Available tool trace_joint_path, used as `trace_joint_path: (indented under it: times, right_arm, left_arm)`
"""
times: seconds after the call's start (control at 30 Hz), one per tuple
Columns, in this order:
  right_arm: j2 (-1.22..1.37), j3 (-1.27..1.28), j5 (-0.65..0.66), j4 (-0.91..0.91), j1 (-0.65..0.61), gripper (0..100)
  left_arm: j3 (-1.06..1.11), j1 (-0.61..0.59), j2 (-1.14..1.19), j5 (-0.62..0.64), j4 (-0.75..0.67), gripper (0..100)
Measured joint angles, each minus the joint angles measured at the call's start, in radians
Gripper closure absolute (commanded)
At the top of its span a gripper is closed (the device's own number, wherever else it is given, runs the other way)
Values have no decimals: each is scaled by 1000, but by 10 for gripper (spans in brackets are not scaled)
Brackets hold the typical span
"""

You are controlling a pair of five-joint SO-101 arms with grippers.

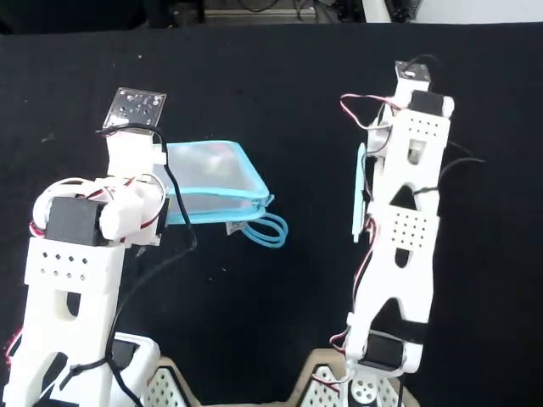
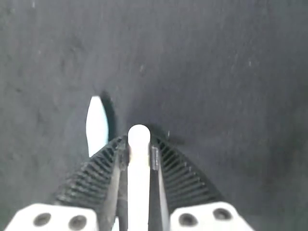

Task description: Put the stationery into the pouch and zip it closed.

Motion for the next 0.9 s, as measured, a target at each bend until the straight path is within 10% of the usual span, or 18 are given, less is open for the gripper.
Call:
trace_joint_path:
  times: [0.37,0.9]
  right_arm:
    - [-626,778,51,-34,-187,988]
    - [-1206,1893,138,-594,-367,877]
  left_arm:
    - [0,0,0,0,0,970]
    - [0,0,0,0,0,970]
